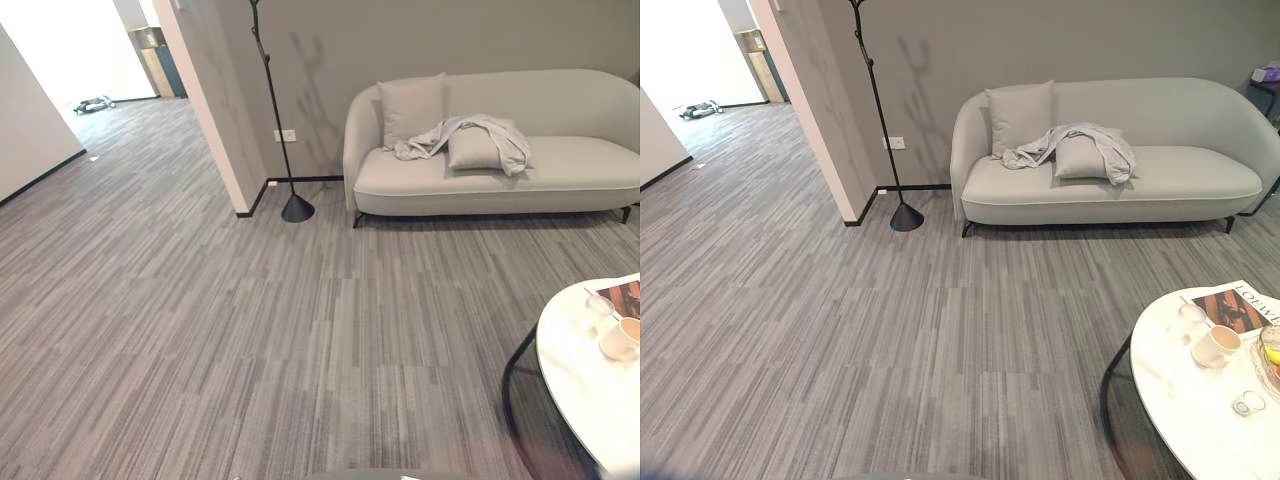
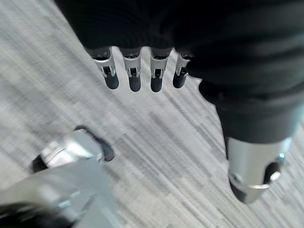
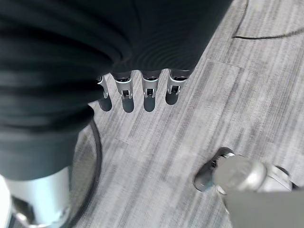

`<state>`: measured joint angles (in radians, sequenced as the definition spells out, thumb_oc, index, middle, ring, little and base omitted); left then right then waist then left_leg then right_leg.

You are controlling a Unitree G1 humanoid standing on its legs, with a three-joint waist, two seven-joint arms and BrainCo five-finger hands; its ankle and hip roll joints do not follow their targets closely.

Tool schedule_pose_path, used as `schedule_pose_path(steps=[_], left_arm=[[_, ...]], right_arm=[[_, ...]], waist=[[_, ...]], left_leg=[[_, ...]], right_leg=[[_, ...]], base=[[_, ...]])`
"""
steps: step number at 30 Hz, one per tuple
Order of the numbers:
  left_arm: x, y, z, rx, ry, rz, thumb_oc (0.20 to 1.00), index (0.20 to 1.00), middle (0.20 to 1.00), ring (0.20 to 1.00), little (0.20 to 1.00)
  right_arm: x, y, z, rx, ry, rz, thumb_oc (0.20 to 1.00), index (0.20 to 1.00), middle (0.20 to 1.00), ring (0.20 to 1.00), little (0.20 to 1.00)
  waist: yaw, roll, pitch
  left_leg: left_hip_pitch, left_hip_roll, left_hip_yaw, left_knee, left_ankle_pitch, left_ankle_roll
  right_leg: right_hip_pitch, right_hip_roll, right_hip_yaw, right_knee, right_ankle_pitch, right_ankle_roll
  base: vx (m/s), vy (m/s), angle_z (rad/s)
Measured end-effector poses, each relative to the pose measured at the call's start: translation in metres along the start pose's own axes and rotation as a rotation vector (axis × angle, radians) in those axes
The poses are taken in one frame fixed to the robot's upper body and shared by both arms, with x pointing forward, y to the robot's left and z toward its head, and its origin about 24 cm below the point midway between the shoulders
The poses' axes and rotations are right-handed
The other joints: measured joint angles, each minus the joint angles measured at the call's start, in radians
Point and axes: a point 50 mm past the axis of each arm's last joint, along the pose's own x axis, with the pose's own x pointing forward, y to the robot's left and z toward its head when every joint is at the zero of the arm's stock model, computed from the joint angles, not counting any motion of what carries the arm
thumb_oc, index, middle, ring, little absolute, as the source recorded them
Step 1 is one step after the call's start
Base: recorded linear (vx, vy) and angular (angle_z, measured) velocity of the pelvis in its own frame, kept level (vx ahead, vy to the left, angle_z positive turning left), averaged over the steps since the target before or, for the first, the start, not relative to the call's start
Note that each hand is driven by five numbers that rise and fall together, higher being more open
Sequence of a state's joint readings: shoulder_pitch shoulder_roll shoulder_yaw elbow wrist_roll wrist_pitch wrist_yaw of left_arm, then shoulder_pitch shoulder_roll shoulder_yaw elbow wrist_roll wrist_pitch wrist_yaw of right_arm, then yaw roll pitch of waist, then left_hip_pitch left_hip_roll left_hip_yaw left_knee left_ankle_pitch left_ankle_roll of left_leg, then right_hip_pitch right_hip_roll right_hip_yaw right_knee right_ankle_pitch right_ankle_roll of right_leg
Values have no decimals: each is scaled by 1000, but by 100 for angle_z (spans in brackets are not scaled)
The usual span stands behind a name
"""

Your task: Hang the clothes on the sofa on the clothes rack.

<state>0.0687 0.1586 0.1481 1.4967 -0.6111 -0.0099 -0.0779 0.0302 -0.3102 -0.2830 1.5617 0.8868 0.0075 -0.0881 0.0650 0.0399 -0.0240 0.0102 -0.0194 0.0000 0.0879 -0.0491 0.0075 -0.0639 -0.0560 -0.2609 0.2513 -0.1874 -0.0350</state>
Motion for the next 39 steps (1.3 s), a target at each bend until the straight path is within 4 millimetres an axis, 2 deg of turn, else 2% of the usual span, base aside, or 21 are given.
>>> schedule_pose_path(steps=[3,5,6,7,11,16,23,33,37,38,39], left_arm=[[1,-14,-7,105,18,-35,1000,1000,1000,1000,1000],[1,-16,-4,148,9,-36,1000,1000,1000,1000,1000],[1,-18,-1,192,3,-35,1000,1000,1000,1000,1000],[1,-18,0,194,1,-37,1000,1000,1000,1000,1000],[2,-22,4,274,-6,-51,1000,1000,1000,1000,1000],[2,-22,6,369,-8,-48,1000,1000,1000,1000,1000],[1,-21,7,476,-8,-41,1000,1000,1000,1000,1000],[1,-20,8,504,-11,-32,1000,1000,1000,1000,1000],[1,-19,9,499,-12,-21,1000,1000,1000,1000,1000],[1,-18,10,490,-15,-16,1000,1000,1000,1000,1000],[1,-17,11,477,-20,-12,1000,1000,1000,1000,1000]], right_arm=[[-2,19,-25,-76,54,36,1000,1000,1000,1000,1000],[-3,23,-31,-120,62,49,1000,1000,1000,1000,1000],[-3,27,-35,-227,56,61,1000,1000,1000,1000,1000],[-4,29,-38,-257,60,72,1000,1000,1000,1000,1000],[-4,38,-35,-407,23,122,1000,1000,1000,1000,1000],[-4,39,-31,-547,-2,151,1000,1000,1000,1000,1000],[-5,41,-31,-592,-6,167,1000,1000,1000,1000,1000],[-5,43,-31,-673,-20,183,1000,1000,1000,1000,1000],[-5,44,-31,-717,-27,188,1000,1000,1000,1000,1000],[-6,45,-32,-718,-27,192,1000,1000,1000,1000,1000],[-6,47,-33,-723,-27,198,1000,1000,1000,1000,1000]], waist=[[-3,4,-2],[-3,9,-2],[-3,9,-2],[-2,10,-2],[-5,9,-1],[-4,8,-2],[-4,3,-5],[-6,-3,-6],[-1,-11,-1],[2,-17,6],[6,-27,15]], left_leg=[[16,2,-2,-15,0,0],[19,3,-1,-19,0,0],[22,4,1,-19,0,0],[23,6,3,-19,0,0],[24,12,8,-19,-2,1],[24,18,10,-19,-2,1],[26,21,10,-19,-2,1],[24,29,11,-11,-5,-5],[-15,27,-2,80,-9,-21],[-48,20,-8,144,-6,-25],[-87,13,-19,223,6,-45]], right_leg=[[8,4,6,-7,1,0],[8,5,7,-7,1,0],[9,7,9,-7,1,0],[10,9,11,-7,1,0],[8,16,16,-7,4,-5],[6,22,23,-6,6,-8],[8,27,27,-7,6,-12],[6,35,27,-4,7,-16],[9,37,38,-7,7,-26],[11,35,46,-12,7,-27],[17,34,59,-24,10,-31]], base=[[-29,-4,-8],[-26,-12,-4],[-14,-10,-5],[-25,-13,-7],[-15,-12,-6],[-5,-9,-3],[1,-2,0],[-4,-46,-1],[-60,-86,-6],[-39,-47,-8],[9,-49,-23]])
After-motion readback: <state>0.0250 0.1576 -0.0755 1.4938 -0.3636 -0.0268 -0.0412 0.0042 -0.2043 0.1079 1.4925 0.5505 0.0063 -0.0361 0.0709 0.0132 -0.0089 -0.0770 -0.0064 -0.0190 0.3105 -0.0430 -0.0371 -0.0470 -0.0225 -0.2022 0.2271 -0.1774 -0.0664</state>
